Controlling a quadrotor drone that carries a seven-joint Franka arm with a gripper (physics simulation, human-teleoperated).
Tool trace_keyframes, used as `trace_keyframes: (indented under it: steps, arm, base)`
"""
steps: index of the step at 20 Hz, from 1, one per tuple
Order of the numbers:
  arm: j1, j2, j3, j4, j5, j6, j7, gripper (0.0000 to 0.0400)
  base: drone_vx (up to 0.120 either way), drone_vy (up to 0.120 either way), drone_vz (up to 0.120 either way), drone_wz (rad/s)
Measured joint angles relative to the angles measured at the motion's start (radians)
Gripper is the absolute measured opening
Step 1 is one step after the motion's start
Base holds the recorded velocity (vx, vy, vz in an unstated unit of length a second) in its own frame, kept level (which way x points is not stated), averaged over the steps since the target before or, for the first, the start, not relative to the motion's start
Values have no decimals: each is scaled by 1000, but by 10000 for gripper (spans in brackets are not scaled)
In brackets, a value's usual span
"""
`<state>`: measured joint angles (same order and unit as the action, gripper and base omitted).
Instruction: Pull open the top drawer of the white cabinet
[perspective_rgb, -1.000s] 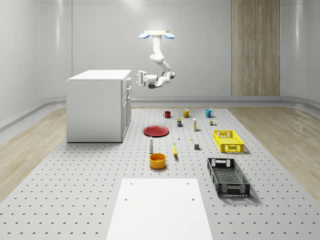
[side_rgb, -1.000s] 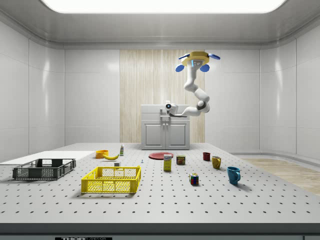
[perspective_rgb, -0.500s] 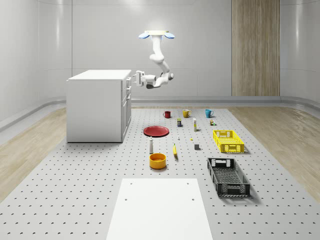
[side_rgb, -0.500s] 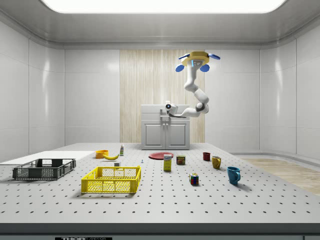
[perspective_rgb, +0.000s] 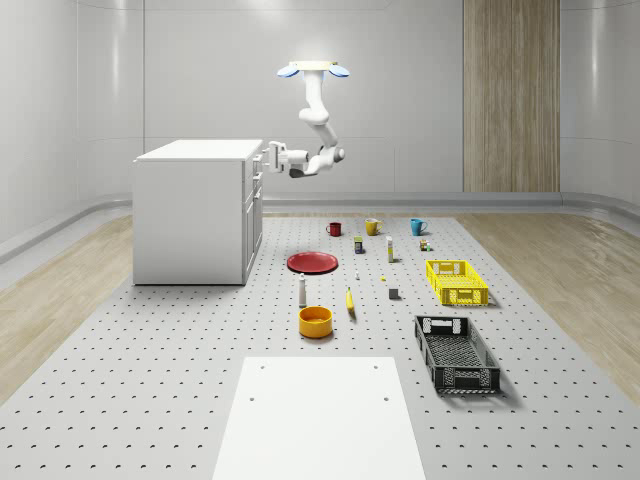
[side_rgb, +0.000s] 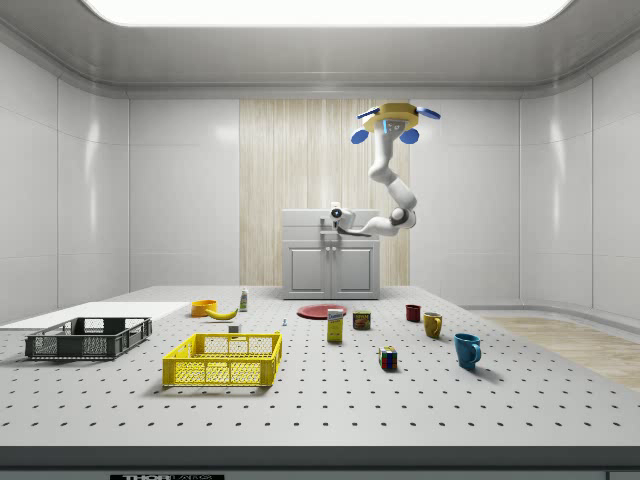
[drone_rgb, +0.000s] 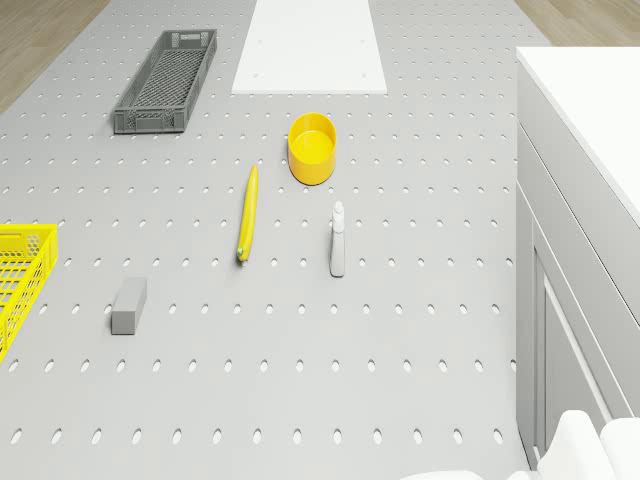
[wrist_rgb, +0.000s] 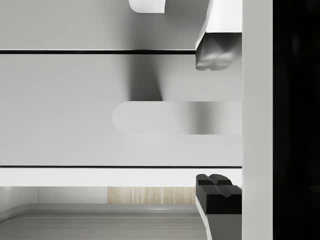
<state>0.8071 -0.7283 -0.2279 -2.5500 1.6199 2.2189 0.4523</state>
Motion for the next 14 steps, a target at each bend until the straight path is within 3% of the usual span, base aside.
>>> trace_keyframes:
  steps: [14]
  arm:
    - [-75,39,79,18,57,-33,-11,305]
  base:
    - [0,0,0,0]
